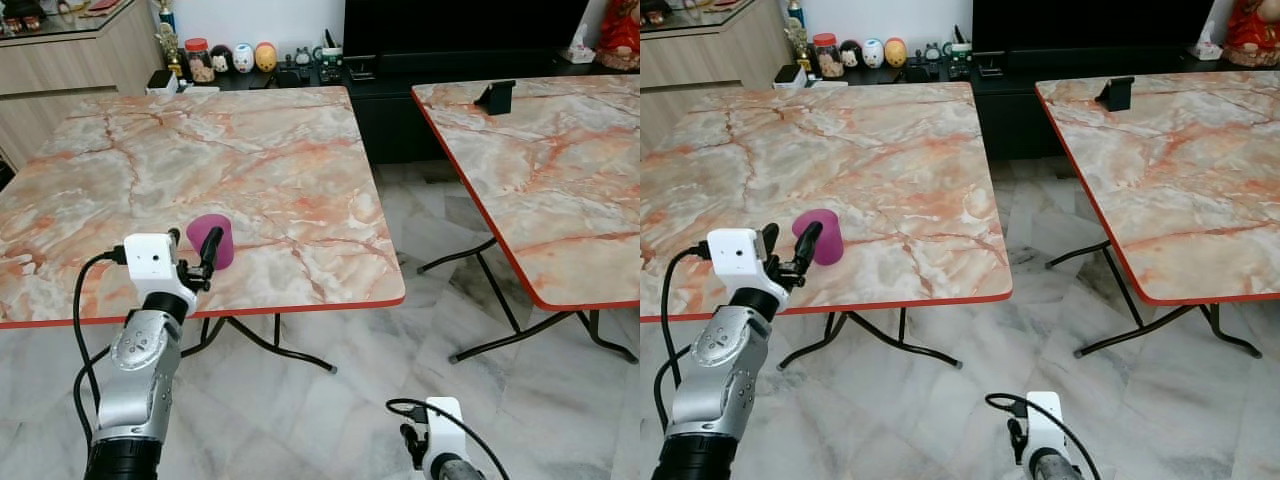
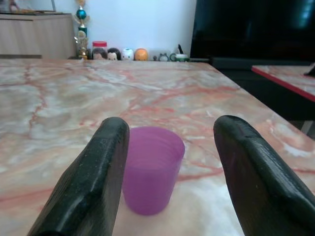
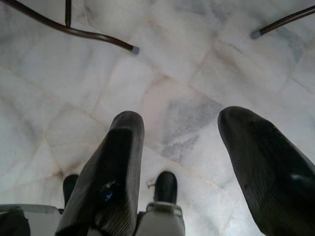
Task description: Setting the table
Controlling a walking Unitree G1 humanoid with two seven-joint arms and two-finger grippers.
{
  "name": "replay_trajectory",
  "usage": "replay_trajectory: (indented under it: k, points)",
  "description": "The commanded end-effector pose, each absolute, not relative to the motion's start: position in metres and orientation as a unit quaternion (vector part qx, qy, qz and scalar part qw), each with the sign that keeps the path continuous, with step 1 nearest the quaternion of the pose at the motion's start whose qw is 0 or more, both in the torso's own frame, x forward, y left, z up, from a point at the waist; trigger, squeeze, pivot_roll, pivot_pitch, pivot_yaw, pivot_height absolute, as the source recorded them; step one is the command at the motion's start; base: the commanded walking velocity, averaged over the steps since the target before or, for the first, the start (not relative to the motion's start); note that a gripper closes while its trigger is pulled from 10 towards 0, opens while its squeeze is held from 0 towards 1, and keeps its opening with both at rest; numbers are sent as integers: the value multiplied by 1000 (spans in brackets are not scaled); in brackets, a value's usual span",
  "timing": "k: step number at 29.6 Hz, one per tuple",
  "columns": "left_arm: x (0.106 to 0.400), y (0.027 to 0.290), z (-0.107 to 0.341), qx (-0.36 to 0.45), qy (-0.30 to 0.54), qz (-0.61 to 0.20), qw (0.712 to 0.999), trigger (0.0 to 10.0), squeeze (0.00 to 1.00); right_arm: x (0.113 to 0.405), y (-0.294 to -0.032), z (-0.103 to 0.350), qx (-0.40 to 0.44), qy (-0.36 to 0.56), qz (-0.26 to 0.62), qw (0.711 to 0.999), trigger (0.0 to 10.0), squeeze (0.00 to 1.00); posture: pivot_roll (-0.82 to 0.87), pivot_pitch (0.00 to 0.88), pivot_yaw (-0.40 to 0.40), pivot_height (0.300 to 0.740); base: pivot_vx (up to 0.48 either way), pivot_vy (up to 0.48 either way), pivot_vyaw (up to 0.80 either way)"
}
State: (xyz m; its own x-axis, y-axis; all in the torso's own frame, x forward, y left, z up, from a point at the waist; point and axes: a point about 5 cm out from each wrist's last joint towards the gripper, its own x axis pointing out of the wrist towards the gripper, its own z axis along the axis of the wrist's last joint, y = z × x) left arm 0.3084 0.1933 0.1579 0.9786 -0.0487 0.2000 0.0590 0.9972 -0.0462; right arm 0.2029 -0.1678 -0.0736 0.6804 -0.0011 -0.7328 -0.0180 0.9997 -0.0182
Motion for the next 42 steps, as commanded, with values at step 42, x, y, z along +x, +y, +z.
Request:
replay_trajectory:
  k: [42]
  points:
    - [315, 206, 167, -3, -86, -14, 996, 10000, 0, 204, -167, -74, -9, 405, 6, 914, 10000, 0, -7, 0, 20, 740, 127, 0, 0]
